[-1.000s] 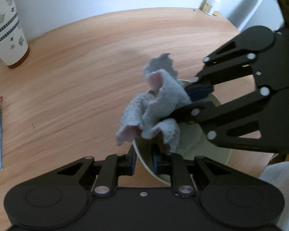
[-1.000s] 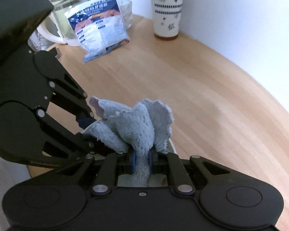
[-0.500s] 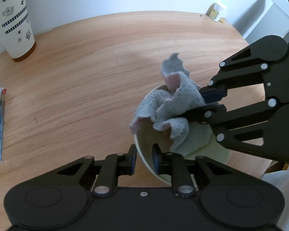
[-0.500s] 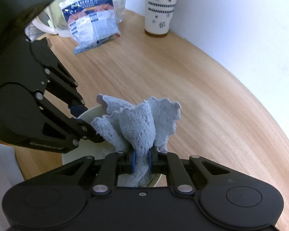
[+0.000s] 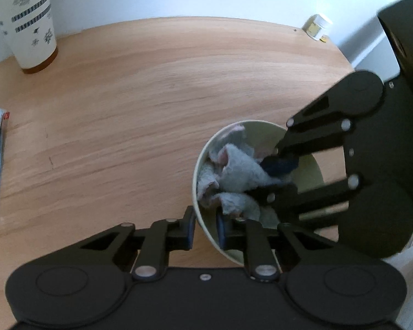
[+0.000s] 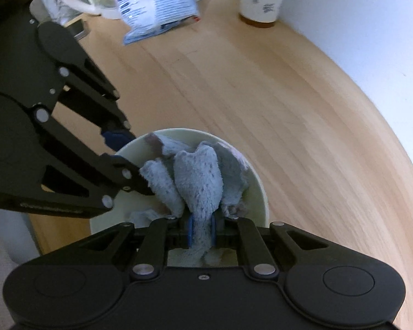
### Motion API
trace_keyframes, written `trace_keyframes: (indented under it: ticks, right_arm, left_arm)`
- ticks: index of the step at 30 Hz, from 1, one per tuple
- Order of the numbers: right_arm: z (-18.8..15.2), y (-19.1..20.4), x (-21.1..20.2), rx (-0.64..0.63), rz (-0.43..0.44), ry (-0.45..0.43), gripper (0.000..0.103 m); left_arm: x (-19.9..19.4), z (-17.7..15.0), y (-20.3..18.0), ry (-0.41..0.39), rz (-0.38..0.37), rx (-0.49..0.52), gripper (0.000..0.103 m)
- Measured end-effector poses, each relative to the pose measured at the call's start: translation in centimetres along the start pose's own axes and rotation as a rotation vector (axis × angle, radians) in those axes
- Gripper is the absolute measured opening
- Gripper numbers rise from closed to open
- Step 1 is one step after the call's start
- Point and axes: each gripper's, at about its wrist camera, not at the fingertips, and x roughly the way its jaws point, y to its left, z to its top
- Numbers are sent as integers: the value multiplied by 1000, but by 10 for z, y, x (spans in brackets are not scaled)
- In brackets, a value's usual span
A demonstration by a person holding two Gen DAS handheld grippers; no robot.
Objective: Clean bowl
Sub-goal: 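Lower the cloth into the bowl with the right tool while left holds bowl, then wipe the cloth around the bowl interior with the right tool while left holds bowl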
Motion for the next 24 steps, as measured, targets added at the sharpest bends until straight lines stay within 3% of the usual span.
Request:
trace_keyframes:
  ticks: [5,12,21,24]
  right_arm:
    - [3,5,1,-38,54,11,14]
    - [2,-1,-26,-30,147,15,15]
    - [-7,12,-48,-211,56,86,15]
    - [-9,19,-49,-258,22,100,15]
  left_arm:
    - [22,18,47,7,-13,-56,10]
    - [48,50,106,18,23,-37,9]
    - [98,91,178,11,31,-38,11]
    - [126,100,180,6,33,-46,14]
